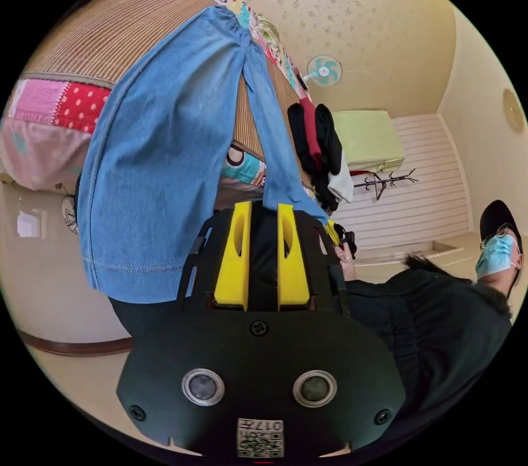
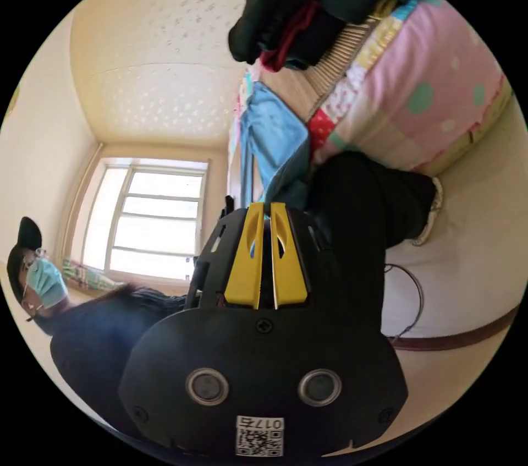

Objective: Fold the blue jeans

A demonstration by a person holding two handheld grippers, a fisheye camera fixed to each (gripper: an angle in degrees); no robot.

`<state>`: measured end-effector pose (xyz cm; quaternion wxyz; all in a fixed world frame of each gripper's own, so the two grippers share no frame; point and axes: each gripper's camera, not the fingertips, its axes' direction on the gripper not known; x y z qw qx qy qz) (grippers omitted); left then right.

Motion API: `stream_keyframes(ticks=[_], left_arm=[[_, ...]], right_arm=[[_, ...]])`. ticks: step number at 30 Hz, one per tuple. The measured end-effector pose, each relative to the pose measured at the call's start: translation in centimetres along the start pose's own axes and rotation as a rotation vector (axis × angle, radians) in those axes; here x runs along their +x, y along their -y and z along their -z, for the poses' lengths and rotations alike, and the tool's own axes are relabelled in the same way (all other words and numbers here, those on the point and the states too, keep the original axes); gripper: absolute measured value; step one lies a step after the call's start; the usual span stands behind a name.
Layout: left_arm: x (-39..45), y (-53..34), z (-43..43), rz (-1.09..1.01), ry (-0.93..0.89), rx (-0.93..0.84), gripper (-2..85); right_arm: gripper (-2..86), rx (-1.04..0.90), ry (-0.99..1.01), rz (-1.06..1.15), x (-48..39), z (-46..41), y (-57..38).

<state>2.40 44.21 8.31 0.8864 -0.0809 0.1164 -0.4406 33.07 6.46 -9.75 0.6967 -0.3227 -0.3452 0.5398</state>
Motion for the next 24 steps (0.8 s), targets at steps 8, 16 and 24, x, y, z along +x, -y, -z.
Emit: stream_keyframes(ticks=[8,16,24], left_arm=[[5.5,1.8,-9.3,-0.167,-0.100,-0.182,9.9],[1.6,-1.1,-9.8,-0.041,-0.158,-0.177,10.1],[9.6,2.0,-11.3,-0.186,-0.149,-0.263,14.4]], right_arm=[[2.7,0.127,0.302,-0.116,-4.8,2.0,-1.4],[2.6,0.166,-0.151,-0.296,6.7,3.4,-7.3],[2.6,-0.105,-0.084,0.337,-8.5,-5.5,-6.6]])
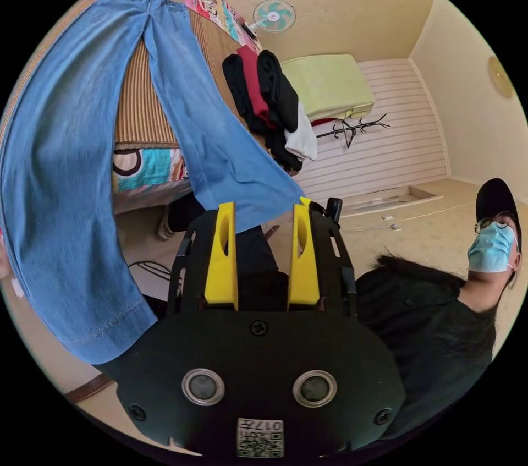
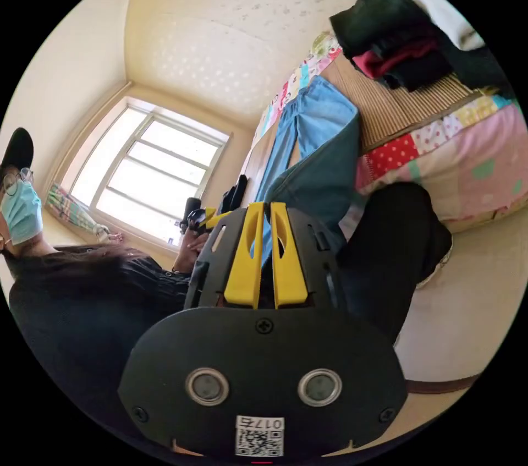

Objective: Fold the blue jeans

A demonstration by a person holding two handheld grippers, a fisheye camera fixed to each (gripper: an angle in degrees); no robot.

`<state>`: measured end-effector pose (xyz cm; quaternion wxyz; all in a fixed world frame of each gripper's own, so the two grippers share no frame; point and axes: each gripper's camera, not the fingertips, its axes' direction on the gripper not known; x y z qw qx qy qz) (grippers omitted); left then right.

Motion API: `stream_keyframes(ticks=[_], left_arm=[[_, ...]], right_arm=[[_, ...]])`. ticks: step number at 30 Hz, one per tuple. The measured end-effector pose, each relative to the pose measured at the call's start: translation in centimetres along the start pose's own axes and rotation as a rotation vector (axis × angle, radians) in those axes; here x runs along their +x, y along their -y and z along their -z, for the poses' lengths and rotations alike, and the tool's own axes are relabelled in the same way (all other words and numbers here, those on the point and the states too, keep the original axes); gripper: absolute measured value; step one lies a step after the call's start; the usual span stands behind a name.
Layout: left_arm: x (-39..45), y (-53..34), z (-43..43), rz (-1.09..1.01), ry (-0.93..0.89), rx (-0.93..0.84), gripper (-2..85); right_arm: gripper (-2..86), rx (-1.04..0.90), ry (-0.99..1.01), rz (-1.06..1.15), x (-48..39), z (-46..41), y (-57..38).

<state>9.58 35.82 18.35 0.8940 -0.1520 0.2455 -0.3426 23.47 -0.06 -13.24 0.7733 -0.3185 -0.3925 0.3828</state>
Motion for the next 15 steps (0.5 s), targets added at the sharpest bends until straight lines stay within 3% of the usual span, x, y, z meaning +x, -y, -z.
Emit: stream_keyframes(ticks=[3,7,13,15], left_arm=[[1.7,3.0,-2.0,0.012,-0.059,-0.039,15.8],[0.8,4.7,-5.5,0.098,-0.002,-0.125,16.2],[-2.1,2.2,-6.8,0.158,-0.008,-0.127,0.3],[-2.2,1.7,-6.3,0.137,-0.025,-0.119,-0.5]], right_arm=[[2.7,-0.166,0.035,0.099,-3.4,-5.0,1.0],[2.9,-0.287,0.059,0.124,-5.2,-10.8,-0.5],[3.7,-0.424,0.134,0.004,-2.7,-14.3,-2.8],[4.2,-0.470,0.120,-0.027,-1.2,-13.8,-1.7]])
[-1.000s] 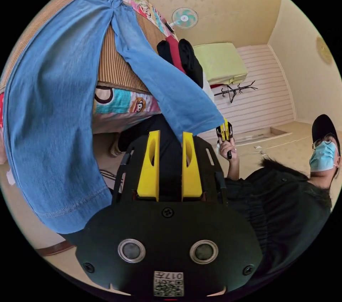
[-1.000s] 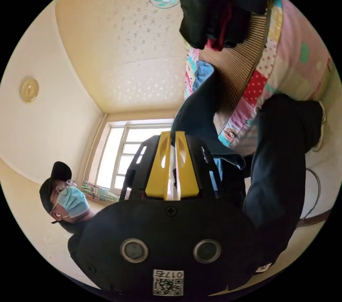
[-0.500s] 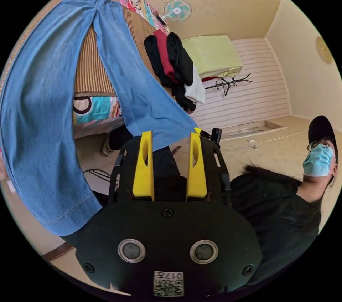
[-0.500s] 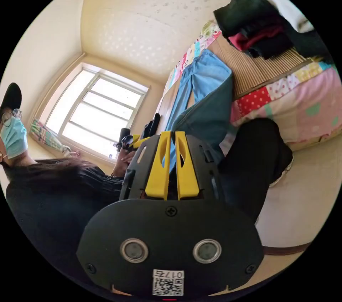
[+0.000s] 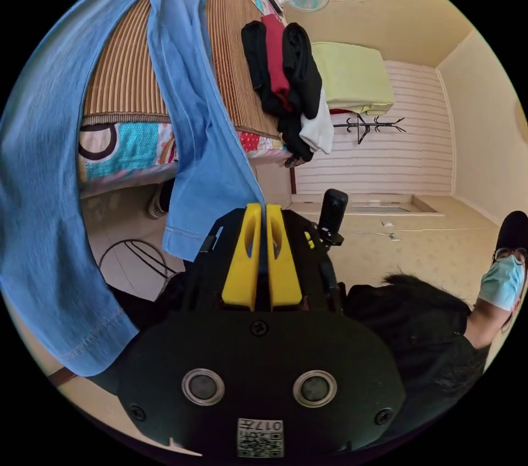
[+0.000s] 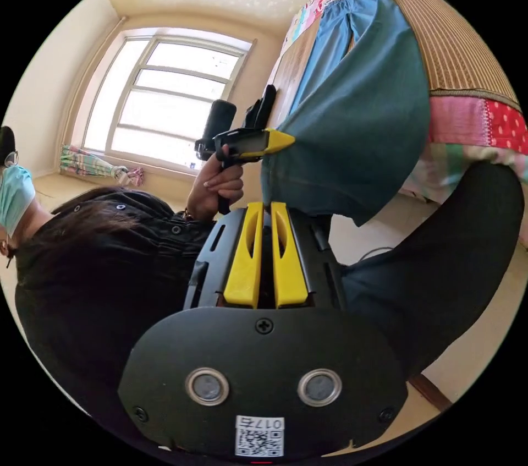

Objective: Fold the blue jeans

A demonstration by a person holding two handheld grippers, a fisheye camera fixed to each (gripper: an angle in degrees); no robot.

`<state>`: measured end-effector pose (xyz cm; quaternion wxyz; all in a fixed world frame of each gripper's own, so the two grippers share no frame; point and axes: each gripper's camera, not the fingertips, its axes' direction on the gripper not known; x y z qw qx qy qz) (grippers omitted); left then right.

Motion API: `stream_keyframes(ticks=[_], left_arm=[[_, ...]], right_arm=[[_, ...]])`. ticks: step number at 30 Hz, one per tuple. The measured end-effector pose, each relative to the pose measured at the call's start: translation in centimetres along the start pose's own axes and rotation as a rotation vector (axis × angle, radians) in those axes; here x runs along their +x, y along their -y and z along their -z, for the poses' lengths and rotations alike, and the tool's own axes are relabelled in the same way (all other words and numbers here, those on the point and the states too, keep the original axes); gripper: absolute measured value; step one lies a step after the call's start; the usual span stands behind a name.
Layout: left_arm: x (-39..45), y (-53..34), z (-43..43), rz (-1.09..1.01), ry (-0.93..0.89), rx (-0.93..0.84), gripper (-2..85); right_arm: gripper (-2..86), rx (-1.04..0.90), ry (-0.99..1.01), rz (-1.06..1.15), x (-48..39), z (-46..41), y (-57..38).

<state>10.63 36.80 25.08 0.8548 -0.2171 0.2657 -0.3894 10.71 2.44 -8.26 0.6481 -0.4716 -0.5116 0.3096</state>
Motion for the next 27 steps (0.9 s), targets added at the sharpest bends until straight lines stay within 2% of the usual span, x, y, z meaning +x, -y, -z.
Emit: stream_keyframes(ticks=[3,7,13,17,20,22,27], left_arm=[[0.8,-0.7,1.1,-0.087,0.024,0.013,-0.9],[3.1,-1.1,2.1,-0.256,0.052,0.010,-1.0],[4.8,-0.8,3.4,-0.380,-0.003,0.000,-1.0],[4.8,-1.6,5.2,-0.430,-0.081,0.045,-1.0],[3.9,-2.4,6.7,-0.421,-0.132,0.056,-0.9],[3.3,-3.0,8.1,-0.416,-0.166,0.066,-0.9],[0.2,-5.7,13.2,-0.374,-0.312,0.154,-0.9]], right_arm=[[6.5,0.036,-0.147,-0.035,1.3,3.9,4.4],[15.1,0.026,-0.325,0.004,2.0,6.3,18.4],[17.9,0.119,-0.607,-0.015,6.0,1.3,39.4],[16.0,0.189,-0.746,-0.115,9.9,-2.0,46.3],[6.0,0.244,-0.801,-0.132,10.5,-4.0,48.3],[2.8,0.368,-0.915,-0.069,7.8,-5.1,48.5],[1.7,0.477,-0.967,0.143,0.2,-9.6,50.7]])
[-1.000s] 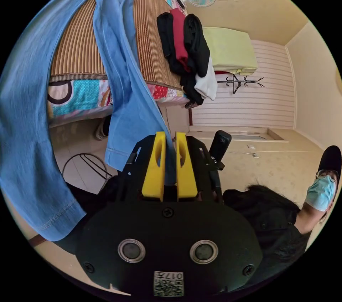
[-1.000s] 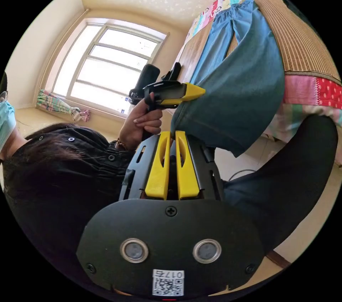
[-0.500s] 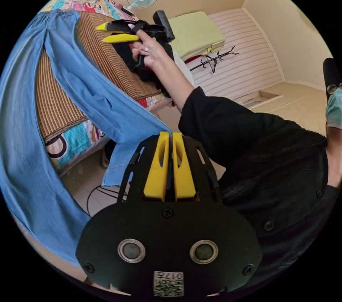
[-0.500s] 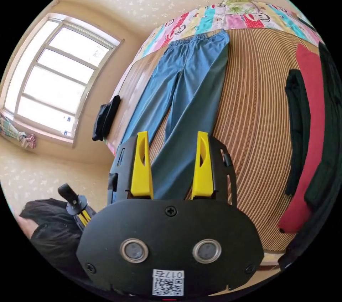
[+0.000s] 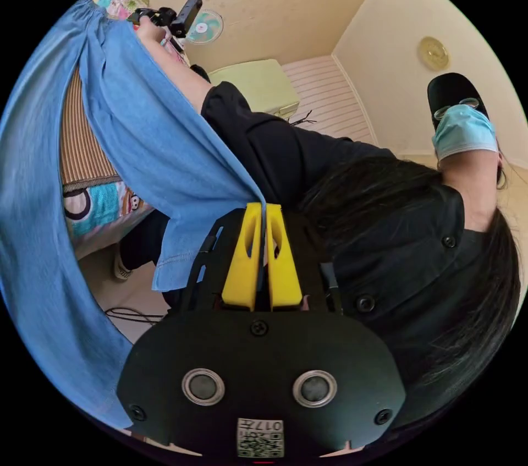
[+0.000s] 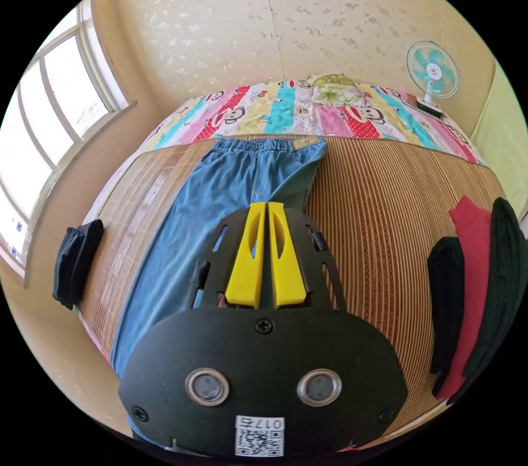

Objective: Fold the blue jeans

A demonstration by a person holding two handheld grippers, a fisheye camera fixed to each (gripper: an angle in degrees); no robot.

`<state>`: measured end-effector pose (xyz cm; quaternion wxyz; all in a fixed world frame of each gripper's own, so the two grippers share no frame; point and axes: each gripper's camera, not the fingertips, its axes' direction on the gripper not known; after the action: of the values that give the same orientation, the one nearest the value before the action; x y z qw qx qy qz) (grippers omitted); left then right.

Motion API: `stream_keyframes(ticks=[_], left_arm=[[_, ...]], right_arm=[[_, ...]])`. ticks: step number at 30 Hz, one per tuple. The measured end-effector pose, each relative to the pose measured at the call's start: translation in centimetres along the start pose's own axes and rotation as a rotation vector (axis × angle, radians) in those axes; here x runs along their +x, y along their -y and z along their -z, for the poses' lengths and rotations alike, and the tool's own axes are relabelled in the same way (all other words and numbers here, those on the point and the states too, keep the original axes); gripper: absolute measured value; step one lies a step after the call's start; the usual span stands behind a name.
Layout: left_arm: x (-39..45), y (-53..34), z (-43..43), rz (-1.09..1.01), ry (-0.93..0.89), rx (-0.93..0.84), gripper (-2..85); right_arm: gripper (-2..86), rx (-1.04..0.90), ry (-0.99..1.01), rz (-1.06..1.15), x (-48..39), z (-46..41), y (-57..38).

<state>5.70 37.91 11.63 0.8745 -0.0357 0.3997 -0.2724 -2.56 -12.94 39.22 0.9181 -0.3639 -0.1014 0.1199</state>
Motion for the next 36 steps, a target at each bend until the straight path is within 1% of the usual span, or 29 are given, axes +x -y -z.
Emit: stream_keyframes(ticks=[3,5,6,7,8,9,10,11,13,14,16,17,19,21,22,25,26,28,30,32,33,34,35,36], left_arm=[[0.4,-2.8,5.2,0.058,-0.017,0.130,-1.0],[1.4,-6.2,10.2,0.111,0.056,0.290,-0.9],[1.5,-7.2,11.4,0.129,0.074,0.332,-0.9],[1.8,-9.1,13.7,0.158,0.108,0.412,-0.9],[1.9,-10.9,15.6,0.190,0.137,0.478,-0.9],[1.9,-11.8,16.6,0.210,0.152,0.509,-0.9],[2.0,-13.4,18.2,0.240,0.198,0.564,-0.9],[1.9,-14.7,19.5,0.270,0.266,0.587,-0.9],[0.9,-16.2,21.1,0.368,0.370,0.586,-0.8],[0.0,-17.0,21.9,0.420,0.413,0.577,-0.7],[-1.5,-17.8,22.9,0.485,0.420,0.562,-0.5],[-2.4,-18.2,23.5,0.506,0.398,0.565,-0.3],[-3.5,-18.7,24.3,0.526,0.357,0.584,0.4],[-4.1,-18.8,25.1,0.538,0.340,0.587,2.6],[-4.2,-18.7,25.8,0.540,0.351,0.587,5.8],[-3.9,-18.5,27.8,0.562,0.435,0.596,12.9],[-4.0,-18.2,28.5,0.562,0.468,0.590,15.0],[-4.6,-17.1,29.2,0.541,0.500,0.556,16.2],[-6.6,-15.6,29.2,0.565,0.472,0.462,17.9],[-10.0,-13.3,27.7,0.596,0.340,0.296,17.0],[-10.5,-12.8,27.3,0.599,0.311,0.274,16.4],[-10.2,-12.5,27.4,0.617,0.335,0.281,12.6],[-9.1,-12.3,27.9,0.617,0.378,0.279,6.3],[-8.4,-12.2,28.2,0.600,0.378,0.281,4.8]], right_arm=[[2.1,0.002,0.039,0.077,-5.9,-1.2,2.5],[3.0,-0.025,0.102,0.113,-9.1,-3.0,3.7],[3.9,-0.054,0.161,0.142,-11.0,-4.6,4.2],[5.5,-0.089,0.242,0.191,-12.8,-6.4,4.3],[6.3,-0.116,0.280,0.216,-13.6,-7.3,4.3],[7.8,-0.187,0.342,0.247,-14.7,-9.2,4.1],[8.9,-0.257,0.396,0.238,-15.0,-10.7,3.7],[9.2,-0.274,0.423,0.217,-14.8,-11.1,3.3],[9.2,-0.250,0.563,0.132,-12.6,-10.3,0.6],[9.2,-0.241,0.597,0.123,-12.0,-9.7,-0.3],[9.8,-0.248,0.677,0.119,-8.6,-6.4,-5.4],[10.0,-0.256,0.692,0.125,-7.6,-5.4,-6.9],[10.4,-0.290,0.718,0.122,-2.6,-1.2,-13.7],[10.8,-0.340,0.737,0.045,1.8,1.5,-18.6],[11.1,-0.371,0.772,-0.018,4.6,3.1,-21.7],[13.0,-0.472,0.825,-0.140,9.3,5.4,-27.8],[13.6,-0.496,0.830,-0.156,9.8,5.5,-28.7],[15.4,-0.576,0.857,-0.202,10.7,4.5,-31.2],[15.7,-0.609,0.921,-0.218,10.3,2.8,-32.0],[14.2,-0.669,1.012,-0.245,9.5,0.5,-32.1],[11.8,-0.683,1.102,-0.283,9.2,-0.4,-31.8],[7.2,-0.652,1.207,-0.299,9.2,-0.2,-31.0],[4.9,-0.632,1.250,-0.295,9.3,0.2,-30.5],[4.0,-0.611,1.319,-0.282,9.6,1.2,-29.4]])
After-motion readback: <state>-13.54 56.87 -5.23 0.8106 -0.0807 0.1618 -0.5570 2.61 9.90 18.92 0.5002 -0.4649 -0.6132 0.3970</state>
